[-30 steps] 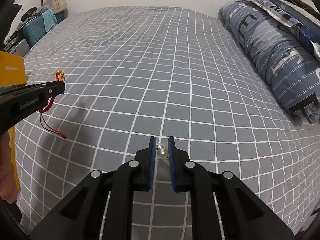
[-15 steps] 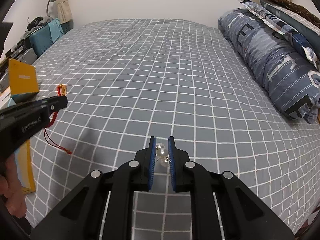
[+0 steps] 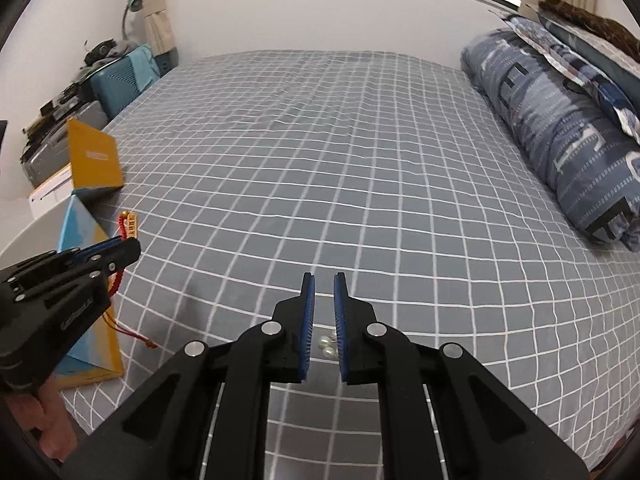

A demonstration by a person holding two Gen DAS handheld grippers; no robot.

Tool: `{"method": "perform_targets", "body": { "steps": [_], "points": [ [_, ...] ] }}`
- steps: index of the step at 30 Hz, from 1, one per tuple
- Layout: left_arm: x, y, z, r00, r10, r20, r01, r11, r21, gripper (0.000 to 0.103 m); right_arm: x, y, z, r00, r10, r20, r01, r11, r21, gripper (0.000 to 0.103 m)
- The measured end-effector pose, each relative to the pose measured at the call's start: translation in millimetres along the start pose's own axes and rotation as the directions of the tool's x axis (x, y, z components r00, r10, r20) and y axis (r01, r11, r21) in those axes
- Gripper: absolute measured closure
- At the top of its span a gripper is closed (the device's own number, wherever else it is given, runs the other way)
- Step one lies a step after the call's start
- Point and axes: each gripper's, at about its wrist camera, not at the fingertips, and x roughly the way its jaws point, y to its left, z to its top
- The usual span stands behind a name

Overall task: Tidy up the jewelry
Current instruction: 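Carry the held earrings and bracelet over the white cardboard box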

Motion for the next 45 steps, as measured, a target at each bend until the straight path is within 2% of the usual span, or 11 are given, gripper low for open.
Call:
{"method": "perform_targets", "body": {
  "steps": [5, 7, 9, 14, 21, 26, 27, 28, 30, 40, 45],
  "points": [
    [-17.5, 19.1, -13.4, 1.000, 0.015, 0.010, -0.015, 1.000, -0.003, 0.092, 14.7, 18.8, -3.8, 0.998, 0.030, -0.050, -0.032, 0.999, -0.041, 0.094],
    [-21.9, 21.8, -17.5, 1.000, 0.012, 0.015, -0.012, 1.000, 0.000, 0.092, 35.6, 20.0, -10.3, 0.995, 0.023, -0.096, -0.029, 0.998, -0.064, 0.083],
    [-22.6, 22.4, -20.8, 1.000, 0.010, 0.017, -0.010, 1.000, 0.008, 0.092, 60.2, 11.2, -18.0, 0.989, -0.012, -0.150, 0.005, 0.999, -0.042, 0.079],
    [-4.1, 18.0, -24.2, 1.000, -0.012, -0.020, 0.012, 1.000, 0.007, 0.092, 97.3, -8.0, -32.4, 0.969, -0.031, -0.245, 0.028, 0.999, -0.014, 0.077],
    [19.5, 7.6, -27.8, 0.998, -0.019, -0.053, 0.020, 1.000, 0.014, 0.092, 110.5, -14.2, -40.9, 0.959, -0.013, -0.283, 0.013, 1.000, 0.000, 0.070],
    [26.3, 4.5, -27.9, 0.998, -0.021, -0.062, 0.022, 1.000, 0.021, 0.092, 123.4, -8.0, -51.0, 0.941, -0.026, -0.337, 0.021, 1.000, -0.020, 0.069],
    [27.1, 3.6, -28.0, 0.998, -0.022, -0.064, 0.023, 0.999, 0.025, 0.092, 125.2, -7.3, -52.3, 0.940, -0.030, -0.341, 0.023, 0.999, -0.025, 0.071],
    [27.9, 2.1, -26.9, 0.998, -0.021, -0.065, 0.023, 0.999, 0.026, 0.092, 125.3, -6.5, -53.0, 0.940, -0.033, -0.339, 0.025, 0.999, -0.029, 0.081],
    [28.1, 2.5, -27.4, 0.998, -0.020, -0.064, 0.022, 0.999, 0.028, 0.092, 123.1, -5.1, -52.3, 0.941, -0.035, -0.337, 0.026, 0.999, -0.032, 0.081],
    [18.6, 9.7, -25.2, 0.999, -0.017, -0.046, 0.018, 1.000, 0.017, 0.092, 77.8, -2.3, -34.0, 0.976, -0.016, -0.216, 0.016, 1.000, -0.002, 0.082],
    [5.1, 14.9, -21.8, 1.000, -0.014, -0.022, 0.014, 1.000, 0.004, 0.092, 53.2, 6.9, -17.4, 0.987, 0.000, -0.161, 0.001, 1.000, 0.000, 0.082]
  ]
}}
